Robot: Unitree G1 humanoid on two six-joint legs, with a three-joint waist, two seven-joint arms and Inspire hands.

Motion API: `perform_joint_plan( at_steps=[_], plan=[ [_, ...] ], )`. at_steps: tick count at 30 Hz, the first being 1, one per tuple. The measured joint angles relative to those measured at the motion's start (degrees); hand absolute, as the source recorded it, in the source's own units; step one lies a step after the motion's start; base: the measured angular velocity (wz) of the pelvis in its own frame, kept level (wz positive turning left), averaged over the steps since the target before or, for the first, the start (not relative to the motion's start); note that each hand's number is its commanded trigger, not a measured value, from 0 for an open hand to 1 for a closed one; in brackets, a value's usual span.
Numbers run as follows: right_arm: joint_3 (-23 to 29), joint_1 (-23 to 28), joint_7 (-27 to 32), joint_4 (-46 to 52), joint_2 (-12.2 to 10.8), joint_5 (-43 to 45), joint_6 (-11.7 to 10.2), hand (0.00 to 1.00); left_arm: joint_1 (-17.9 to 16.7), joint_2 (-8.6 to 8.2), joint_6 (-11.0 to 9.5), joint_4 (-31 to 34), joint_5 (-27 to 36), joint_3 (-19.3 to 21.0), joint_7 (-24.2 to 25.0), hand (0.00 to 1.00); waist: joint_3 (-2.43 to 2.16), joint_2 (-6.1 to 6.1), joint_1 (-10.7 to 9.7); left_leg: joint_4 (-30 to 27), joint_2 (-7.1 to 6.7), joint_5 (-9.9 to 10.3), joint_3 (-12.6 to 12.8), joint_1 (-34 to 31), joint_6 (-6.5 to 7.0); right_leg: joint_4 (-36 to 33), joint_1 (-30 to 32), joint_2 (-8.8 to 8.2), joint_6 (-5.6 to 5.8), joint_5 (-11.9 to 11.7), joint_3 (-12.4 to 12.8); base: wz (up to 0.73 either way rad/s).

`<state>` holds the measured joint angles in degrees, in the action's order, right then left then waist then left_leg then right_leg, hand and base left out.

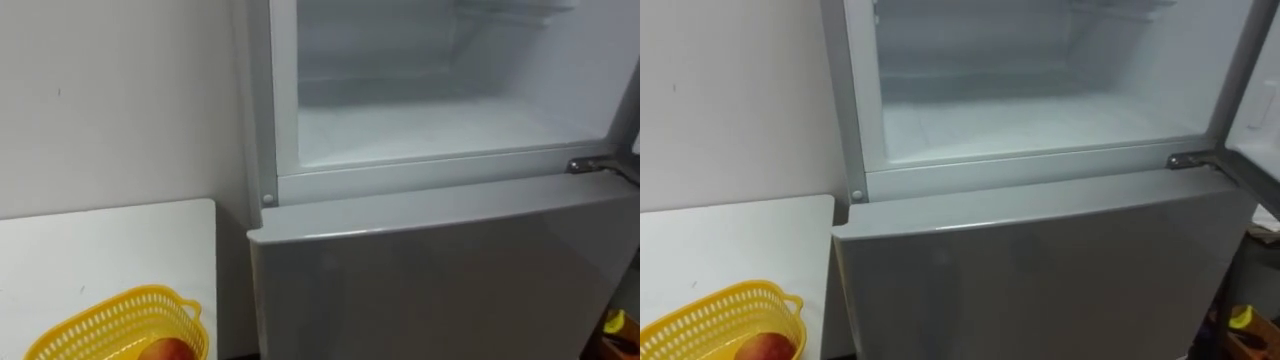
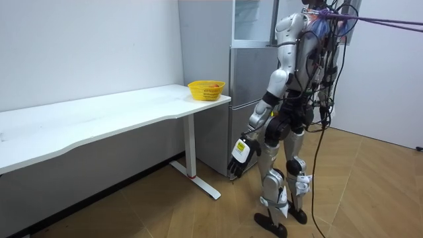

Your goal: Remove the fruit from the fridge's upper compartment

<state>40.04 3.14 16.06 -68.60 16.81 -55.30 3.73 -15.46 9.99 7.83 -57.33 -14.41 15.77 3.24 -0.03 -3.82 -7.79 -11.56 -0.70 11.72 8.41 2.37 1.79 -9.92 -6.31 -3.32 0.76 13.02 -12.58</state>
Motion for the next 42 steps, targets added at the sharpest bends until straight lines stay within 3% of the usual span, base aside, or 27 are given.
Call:
perform_joint_plan(
  at_steps=[6,18,24,31,34,42],
  plan=[
    [5.17,-1.04,3.93,5.58,1.51,-16.77,-0.12,0.0,0.19,-0.1,0.91,2.97,-0.47,0.17,-0.35,0.0,-0.06,-0.18,-1.04,0.32,-0.05,-0.01,0.92,0.25,0.0,-0.24,0.14,0.03,0.02,-0.02,0.45,-0.04],
    [6.76,-3.26,7.76,26.68,2.95,-26.13,-3.53,0.0,-0.15,-0.42,0.95,5.0,-1.39,1.44,0.03,0.0,-0.38,-0.7,-2.3,0.38,0.05,-0.01,2.58,-0.7,-0.01,-0.75,1.72,0.2,-0.03,-0.03,1.74,-0.04],
    [6.8,-6.23,7.02,32.41,3.22,-26.83,-5.08,0.0,-0.2,-0.78,0.68,5.03,-1.36,1.3,-0.19,0.0,-0.52,-1.15,-2.86,0.14,0.28,-0.02,2.6,-0.32,-0.02,-1.03,1.41,0.33,-0.14,-0.11,1.62,0.01],
    [6.74,-6.42,7.01,44.97,3.21,-26.19,-6.19,0.0,-0.12,-1.28,0.57,4.87,-1.14,1.04,-0.2,0.0,-0.34,0.25,-2.94,0.15,0.77,-0.07,2.4,-0.9,-0.12,-1.89,2.31,0.36,-0.28,-0.21,1.52,0.0],
    [6.19,-6.46,6.07,49.42,3.22,-26.22,-7.15,0.0,-0.07,-1.33,0.46,4.88,-0.91,0.88,-0.15,0.0,-0.36,0.21,-2.91,0.04,0.83,-0.08,2.46,-1.16,-0.13,-1.8,2.41,0.42,-0.31,-0.22,1.57,0.0],
    [5.61,-6.64,2.95,51.93,3.22,-26.13,-7.62,0.0,-0.61,-1.73,-0.89,4.47,-0.85,0.86,-0.1,0.0,-0.41,0.16,-2.58,-0.08,0.82,-0.08,2.65,-1.23,-0.13,-1.72,2.62,0.39,-0.31,-0.21,1.6,-0.01]
  ],
)
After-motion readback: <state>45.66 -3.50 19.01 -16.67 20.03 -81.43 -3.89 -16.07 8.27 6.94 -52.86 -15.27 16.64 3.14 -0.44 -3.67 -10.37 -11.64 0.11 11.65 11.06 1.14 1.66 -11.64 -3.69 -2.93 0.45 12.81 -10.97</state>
